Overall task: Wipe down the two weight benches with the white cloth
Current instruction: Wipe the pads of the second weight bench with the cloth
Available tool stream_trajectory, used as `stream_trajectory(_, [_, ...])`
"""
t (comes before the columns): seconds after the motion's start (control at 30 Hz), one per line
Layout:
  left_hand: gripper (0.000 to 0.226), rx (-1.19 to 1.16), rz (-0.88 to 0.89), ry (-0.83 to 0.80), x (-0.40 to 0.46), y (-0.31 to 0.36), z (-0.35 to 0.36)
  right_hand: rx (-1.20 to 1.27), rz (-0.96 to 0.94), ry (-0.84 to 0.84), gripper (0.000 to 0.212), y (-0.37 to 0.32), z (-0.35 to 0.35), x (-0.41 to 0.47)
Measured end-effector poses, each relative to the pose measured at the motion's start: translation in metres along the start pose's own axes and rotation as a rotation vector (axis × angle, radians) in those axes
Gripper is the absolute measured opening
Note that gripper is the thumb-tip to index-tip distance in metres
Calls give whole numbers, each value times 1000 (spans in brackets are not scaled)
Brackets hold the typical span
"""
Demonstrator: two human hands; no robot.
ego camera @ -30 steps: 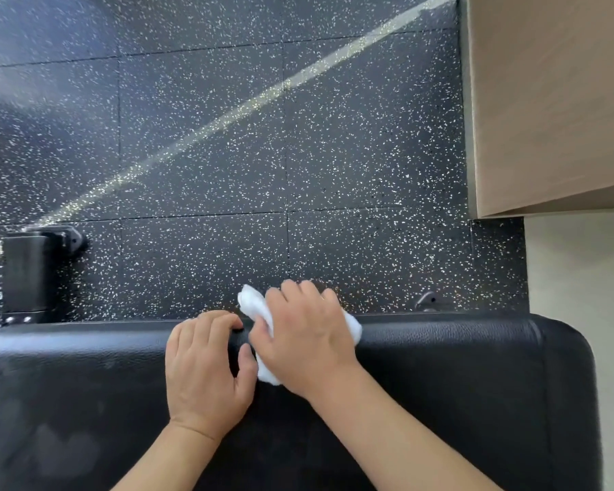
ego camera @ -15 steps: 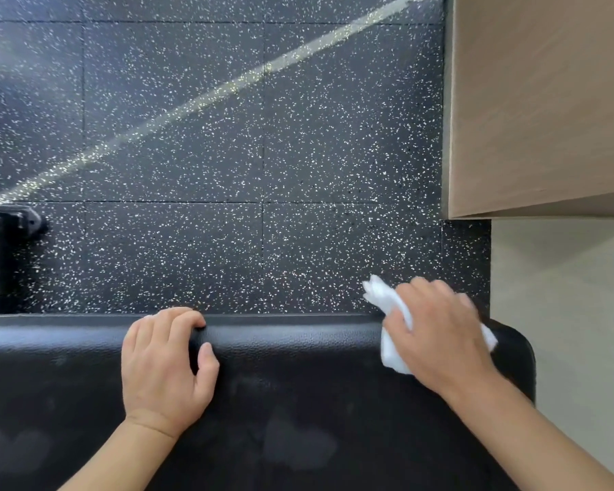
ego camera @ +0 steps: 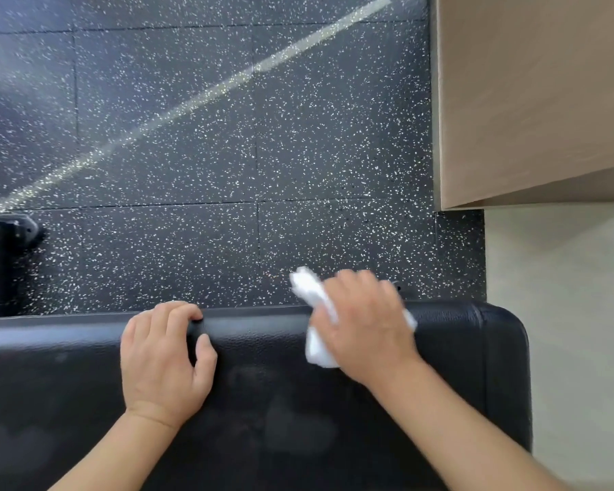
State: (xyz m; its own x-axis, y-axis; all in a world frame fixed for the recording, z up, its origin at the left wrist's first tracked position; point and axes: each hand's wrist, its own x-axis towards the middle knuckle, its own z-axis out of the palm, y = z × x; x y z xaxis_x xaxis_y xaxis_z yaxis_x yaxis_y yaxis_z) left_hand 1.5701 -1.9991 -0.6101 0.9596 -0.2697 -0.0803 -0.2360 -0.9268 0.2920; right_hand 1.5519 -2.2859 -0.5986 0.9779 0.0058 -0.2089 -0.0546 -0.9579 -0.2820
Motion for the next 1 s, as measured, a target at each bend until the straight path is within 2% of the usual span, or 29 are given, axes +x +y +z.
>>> stream_trajectory(0.13, [32,-19,3,12,-2,-2,3,-73,156,74,20,70,-14,-27])
stream_trajectory(0.2, [31,-38,9,18,-3,-2,3,-106,279,134,23,65,-10,-33])
stream_trajectory(0.3, [29,-59,15,23,-3,-3,3,-106,464,237,21,18,3,-25])
stream_trajectory(0.5, [25,-132,14,-13,-2,-3,-5,-7,344,310,12,-123,40,-5])
stream_trajectory(0.6, [26,-148,31,-41,-2,-7,-10,6,323,348,12,-135,40,-5])
stream_trajectory(0.7, [30,-140,87,-74,-4,-12,-12,-69,233,369,18,-105,35,-34])
stream_trajectory(0.77, [32,-112,132,-95,-4,-13,-13,-118,346,422,22,-66,30,-62])
stream_trajectory(0.87, [37,-88,162,-115,-7,-16,-15,-105,641,475,23,-24,25,-105])
stream_trajectory(0.93, [39,-82,166,-142,-9,-15,-19,-96,741,499,23,-33,31,-116])
stream_trajectory(1.0, [42,-69,178,-166,-11,-8,-22,-50,711,520,22,-72,43,-117])
